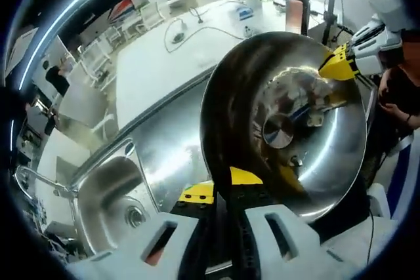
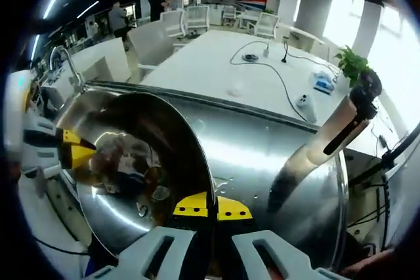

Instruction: Pick up bowl with dirty water move over sink pour dirty water into sink return bowl to place

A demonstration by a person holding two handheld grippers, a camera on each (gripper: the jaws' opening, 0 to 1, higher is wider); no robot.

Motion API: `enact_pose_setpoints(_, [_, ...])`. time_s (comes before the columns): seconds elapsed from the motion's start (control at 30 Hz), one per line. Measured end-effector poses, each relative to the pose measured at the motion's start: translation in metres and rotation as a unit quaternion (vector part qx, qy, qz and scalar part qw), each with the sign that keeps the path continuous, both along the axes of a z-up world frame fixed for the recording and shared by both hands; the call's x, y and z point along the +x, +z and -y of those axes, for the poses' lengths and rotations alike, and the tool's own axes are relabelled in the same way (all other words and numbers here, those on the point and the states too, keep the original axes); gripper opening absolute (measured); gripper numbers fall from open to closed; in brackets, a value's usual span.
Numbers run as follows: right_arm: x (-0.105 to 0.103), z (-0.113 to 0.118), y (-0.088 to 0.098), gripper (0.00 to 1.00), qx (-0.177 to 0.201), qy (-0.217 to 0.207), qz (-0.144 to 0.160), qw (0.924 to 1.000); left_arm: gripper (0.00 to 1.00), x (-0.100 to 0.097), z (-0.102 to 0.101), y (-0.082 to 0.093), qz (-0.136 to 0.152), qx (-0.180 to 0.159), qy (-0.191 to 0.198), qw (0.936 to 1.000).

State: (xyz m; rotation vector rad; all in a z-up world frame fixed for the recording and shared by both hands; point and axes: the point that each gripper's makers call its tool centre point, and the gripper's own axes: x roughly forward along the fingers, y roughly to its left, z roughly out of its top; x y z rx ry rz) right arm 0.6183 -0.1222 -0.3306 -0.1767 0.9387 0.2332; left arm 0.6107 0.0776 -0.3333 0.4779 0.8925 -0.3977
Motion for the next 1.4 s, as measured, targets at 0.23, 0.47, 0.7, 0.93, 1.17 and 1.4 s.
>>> enact_pose_setpoints(0.23, [-0.007, 0.005, -0.022, 0.00, 0.003, 0.001, -0.040, 0.9992, 0.00, -0.008, 0.005, -0.021, -0.042, 0.003, -0.009, 0.9991])
enact_pose_setpoints(0.47, [-0.009, 0.012, -0.033, 0.00, 0.007, -0.001, -0.060, 0.9982, 0.00, -0.009, 0.012, -0.029, -0.057, 0.001, -0.014, 0.9983])
enact_pose_setpoints(0.7, [-0.012, 0.015, -0.043, 0.00, 0.015, -0.002, -0.076, 0.9970, 0.00, -0.011, 0.017, -0.036, -0.074, 0.004, -0.018, 0.9971])
enact_pose_setpoints(0.93, [-0.012, 0.017, -0.050, 0.00, 0.021, -0.002, -0.077, 0.9968, 0.00, -0.012, 0.019, -0.041, -0.081, 0.004, -0.019, 0.9965])
enact_pose_setpoints(1.17, [-0.010, 0.017, -0.054, 0.00, 0.026, 0.002, -0.074, 0.9969, 0.00, -0.010, 0.019, -0.044, -0.081, 0.000, -0.017, 0.9966])
enact_pose_setpoints(1.4, [-0.002, 0.014, -0.054, 0.00, -0.005, 0.038, -0.029, 0.9988, 0.00, -0.003, 0.021, -0.045, -0.045, 0.013, -0.044, 0.9979])
